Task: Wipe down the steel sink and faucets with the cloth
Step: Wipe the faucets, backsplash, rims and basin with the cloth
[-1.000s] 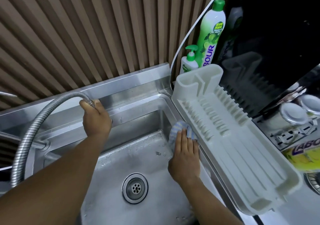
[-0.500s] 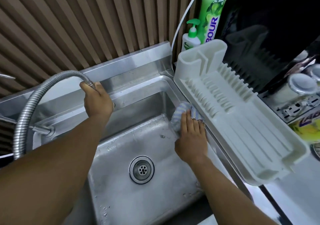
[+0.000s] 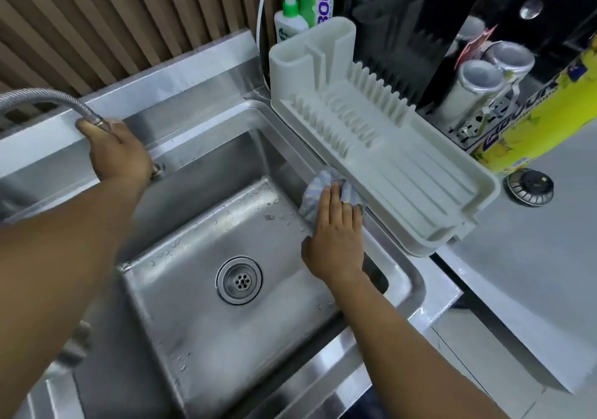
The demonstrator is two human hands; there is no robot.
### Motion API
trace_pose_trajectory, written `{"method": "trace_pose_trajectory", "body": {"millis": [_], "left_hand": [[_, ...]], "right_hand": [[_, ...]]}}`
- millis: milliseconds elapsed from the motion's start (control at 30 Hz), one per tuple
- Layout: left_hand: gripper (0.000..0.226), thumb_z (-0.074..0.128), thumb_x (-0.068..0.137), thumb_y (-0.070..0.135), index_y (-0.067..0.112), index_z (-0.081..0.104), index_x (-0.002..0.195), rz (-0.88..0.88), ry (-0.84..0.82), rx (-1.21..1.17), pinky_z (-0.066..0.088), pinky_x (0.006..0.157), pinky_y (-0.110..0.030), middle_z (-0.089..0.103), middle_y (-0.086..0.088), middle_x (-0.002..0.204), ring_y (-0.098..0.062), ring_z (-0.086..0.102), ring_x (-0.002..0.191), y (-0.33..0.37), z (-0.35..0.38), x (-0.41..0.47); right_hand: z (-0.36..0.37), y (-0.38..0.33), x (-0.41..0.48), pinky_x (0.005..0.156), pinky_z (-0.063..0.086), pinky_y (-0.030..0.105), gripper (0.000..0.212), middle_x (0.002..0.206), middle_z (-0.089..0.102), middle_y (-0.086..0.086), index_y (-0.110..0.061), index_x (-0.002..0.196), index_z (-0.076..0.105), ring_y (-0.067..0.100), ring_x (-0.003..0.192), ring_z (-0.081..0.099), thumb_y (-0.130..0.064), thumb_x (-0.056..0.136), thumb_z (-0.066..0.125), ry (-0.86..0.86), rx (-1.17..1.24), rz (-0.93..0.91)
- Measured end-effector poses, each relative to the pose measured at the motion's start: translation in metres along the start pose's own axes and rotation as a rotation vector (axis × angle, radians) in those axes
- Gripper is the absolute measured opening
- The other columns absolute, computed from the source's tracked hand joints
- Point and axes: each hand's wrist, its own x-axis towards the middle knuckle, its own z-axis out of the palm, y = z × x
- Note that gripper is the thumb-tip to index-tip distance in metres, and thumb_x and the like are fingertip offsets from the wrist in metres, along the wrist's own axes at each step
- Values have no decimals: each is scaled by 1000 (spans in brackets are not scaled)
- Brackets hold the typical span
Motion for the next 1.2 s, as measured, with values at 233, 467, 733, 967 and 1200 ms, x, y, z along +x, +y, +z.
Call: {"method": "trace_pose_trajectory", "body": {"millis": [233,467,733,967,1200], "left_hand": [[44,29,104,34,10,31,141,0,-41,-29,37,74,-31,63,-20,120,-37,60,104,0,-3,1],[40,28,106,31,5,33,135,21,-43,-22,34,70,-29,63,-20,115,-39,59,99,2,-4,-3],[40,28,104,35,9,35,133,5,-6,-12,42,74,-36,66,-16,110,-39,61,94,-3,3,3],[38,30,106,33,8,35,135,-53,19,20,36,72,-32,57,-3,97,-22,51,81,7,4,-6],[37,32,106,32,9,33,136,-77,29,48,36,73,-32,55,-2,97,-26,54,83,8,6,-1]], "right_hand": [[5,-3,-40,120,21,51,100,163,19,22,2,156,20,39,142,36,-33,76,68,15,79,227],[3,-29,-2,122,12,50,101,165,3,24,4,156,0,40,150,16,-41,87,57,-34,36,225],[7,-17,-28,120,18,53,103,161,18,29,6,155,15,44,148,23,-39,80,70,20,95,269],[-2,-77,94,124,9,48,99,166,2,21,3,157,4,34,154,4,-40,86,59,-57,38,23],[-13,-110,168,124,-4,45,94,167,-12,12,-5,156,-13,29,154,-6,-39,93,48,-111,-29,-167]]}}
